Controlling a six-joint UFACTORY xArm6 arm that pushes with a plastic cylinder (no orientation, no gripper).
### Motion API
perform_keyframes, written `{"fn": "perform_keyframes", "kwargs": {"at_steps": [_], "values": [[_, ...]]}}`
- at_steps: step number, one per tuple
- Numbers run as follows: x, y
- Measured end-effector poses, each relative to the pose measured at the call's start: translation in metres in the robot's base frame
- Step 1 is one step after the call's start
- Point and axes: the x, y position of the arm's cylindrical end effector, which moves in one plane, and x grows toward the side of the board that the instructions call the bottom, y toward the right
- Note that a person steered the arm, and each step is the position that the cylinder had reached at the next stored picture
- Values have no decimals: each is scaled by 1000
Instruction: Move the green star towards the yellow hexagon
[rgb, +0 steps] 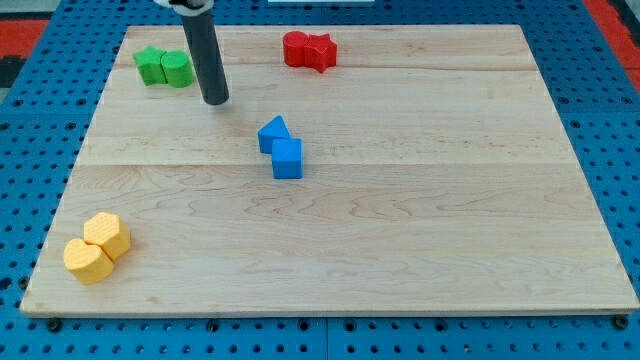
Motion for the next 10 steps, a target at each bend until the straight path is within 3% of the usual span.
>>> {"fn": "perform_keyframes", "kwargs": {"at_steps": [1, 2, 4, 5, 6, 7, 8, 10], "values": [[4, -1], [-20, -4], [-103, -2], [-118, -59], [-120, -77], [-85, -102], [-5, -78], [102, -53]]}}
